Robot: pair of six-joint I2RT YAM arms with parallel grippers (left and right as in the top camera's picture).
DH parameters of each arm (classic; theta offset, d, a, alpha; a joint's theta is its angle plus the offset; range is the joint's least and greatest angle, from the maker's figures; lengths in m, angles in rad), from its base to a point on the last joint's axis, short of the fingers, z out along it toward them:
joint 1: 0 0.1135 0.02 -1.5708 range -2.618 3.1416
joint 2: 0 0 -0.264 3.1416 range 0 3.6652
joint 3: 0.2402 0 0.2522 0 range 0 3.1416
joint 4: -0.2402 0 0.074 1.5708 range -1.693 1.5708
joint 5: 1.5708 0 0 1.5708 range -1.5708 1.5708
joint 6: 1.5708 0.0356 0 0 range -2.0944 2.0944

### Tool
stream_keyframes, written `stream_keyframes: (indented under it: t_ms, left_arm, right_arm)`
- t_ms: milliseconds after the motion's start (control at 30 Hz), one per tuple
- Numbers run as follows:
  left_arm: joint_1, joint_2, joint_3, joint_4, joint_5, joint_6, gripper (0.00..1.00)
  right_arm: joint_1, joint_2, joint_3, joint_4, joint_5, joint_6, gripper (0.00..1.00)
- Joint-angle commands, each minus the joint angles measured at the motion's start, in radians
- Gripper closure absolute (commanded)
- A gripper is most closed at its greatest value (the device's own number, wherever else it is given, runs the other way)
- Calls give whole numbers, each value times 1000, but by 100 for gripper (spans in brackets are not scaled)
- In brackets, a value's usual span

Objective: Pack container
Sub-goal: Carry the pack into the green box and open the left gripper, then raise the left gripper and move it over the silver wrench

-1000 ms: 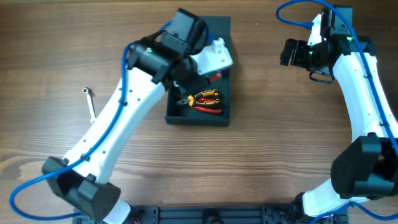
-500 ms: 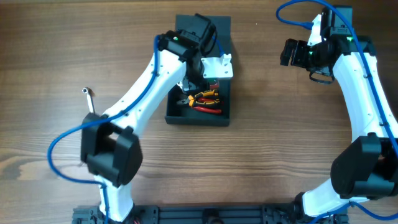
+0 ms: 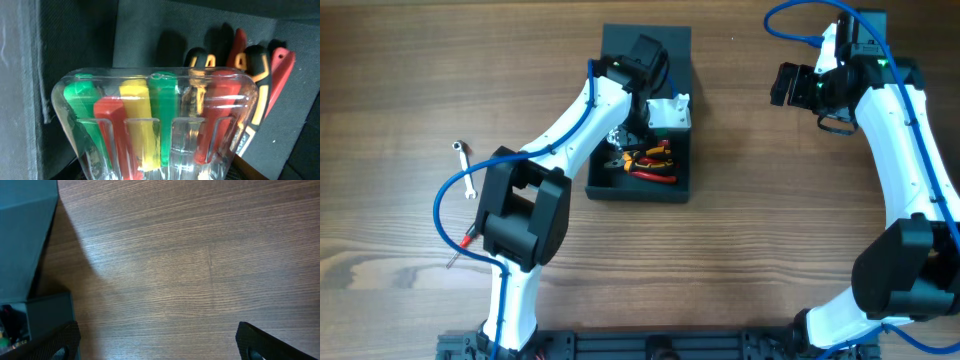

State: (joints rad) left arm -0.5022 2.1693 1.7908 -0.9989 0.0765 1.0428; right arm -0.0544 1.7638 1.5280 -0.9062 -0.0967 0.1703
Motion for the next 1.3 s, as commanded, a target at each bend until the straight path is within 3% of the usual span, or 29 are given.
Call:
stream_keyframes:
  t_ms: [0,67,100,133,467,700,767,900,1033,1133,1267]
  left_arm:
    - [11,11,8,5,13,23,54]
    - [11,11,8,5,13,19,43]
    - [11,11,8,5,13,13,27]
    - [11,11,8,6,13,-3,0]
    - [-3,-2,8,-26,13,-109,0]
    - [-45,-124,8,-41,13,-192,0]
    - [-55,-186,8,-58,13,-310,0]
    - [-53,-320,8,-134,-11,-656,0]
    - [-10,-459,8,-214,-144,-838,0]
    - [98,-589,8,-255,-229,-1015,0]
    - [296,-704,8,-307,-227,-1116,0]
  right_arm:
    - [-5,11,2,-3,-1,-13,0]
    - [-5,11,2,-3,-1,-14,0]
    - [-5,11,2,-3,-1,-14,0]
    - [-5,11,2,-3,-1,-14,0]
    - [-5,11,2,-3,-1,-14,0]
    - [-5,11,2,-4,-1,-40,0]
    - [-5,11,2,-3,-1,-40,0]
    - [-5,11,2,-4,-1,-40,0]
    - [-5,11,2,-3,-1,-41,0]
    - [-5,11,2,-3,-1,-41,0]
    - [-5,11,2,-4,-1,-40,0]
